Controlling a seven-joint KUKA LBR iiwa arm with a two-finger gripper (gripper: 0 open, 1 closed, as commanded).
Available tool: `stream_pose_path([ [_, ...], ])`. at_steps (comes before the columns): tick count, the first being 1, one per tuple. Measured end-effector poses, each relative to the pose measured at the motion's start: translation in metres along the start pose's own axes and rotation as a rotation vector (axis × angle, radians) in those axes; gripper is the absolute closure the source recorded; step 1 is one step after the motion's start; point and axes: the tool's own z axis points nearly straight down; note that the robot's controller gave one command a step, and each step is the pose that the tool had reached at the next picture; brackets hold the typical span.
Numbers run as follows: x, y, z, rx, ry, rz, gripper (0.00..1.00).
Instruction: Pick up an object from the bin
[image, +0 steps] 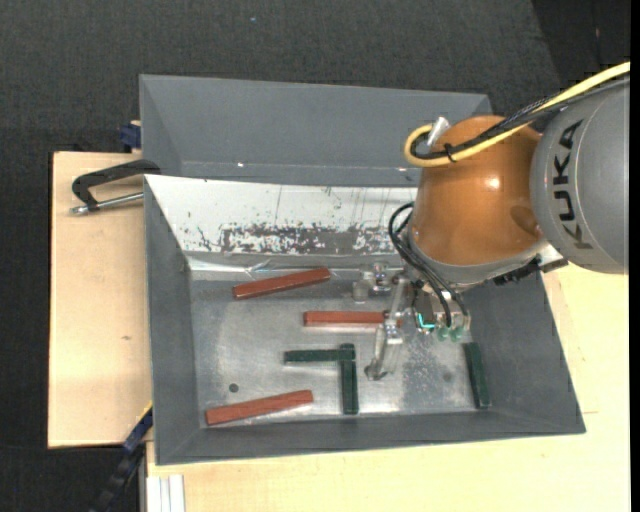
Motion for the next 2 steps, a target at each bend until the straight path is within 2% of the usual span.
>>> stream_pose_path([
  [1, -0.002, 0.000, -0.004, -0.001, -0.009, 0.002, 0.00],
  [2, -0.007, -0.005, 0.037, -0.002, -0.016, 0.054, 0.00],
])
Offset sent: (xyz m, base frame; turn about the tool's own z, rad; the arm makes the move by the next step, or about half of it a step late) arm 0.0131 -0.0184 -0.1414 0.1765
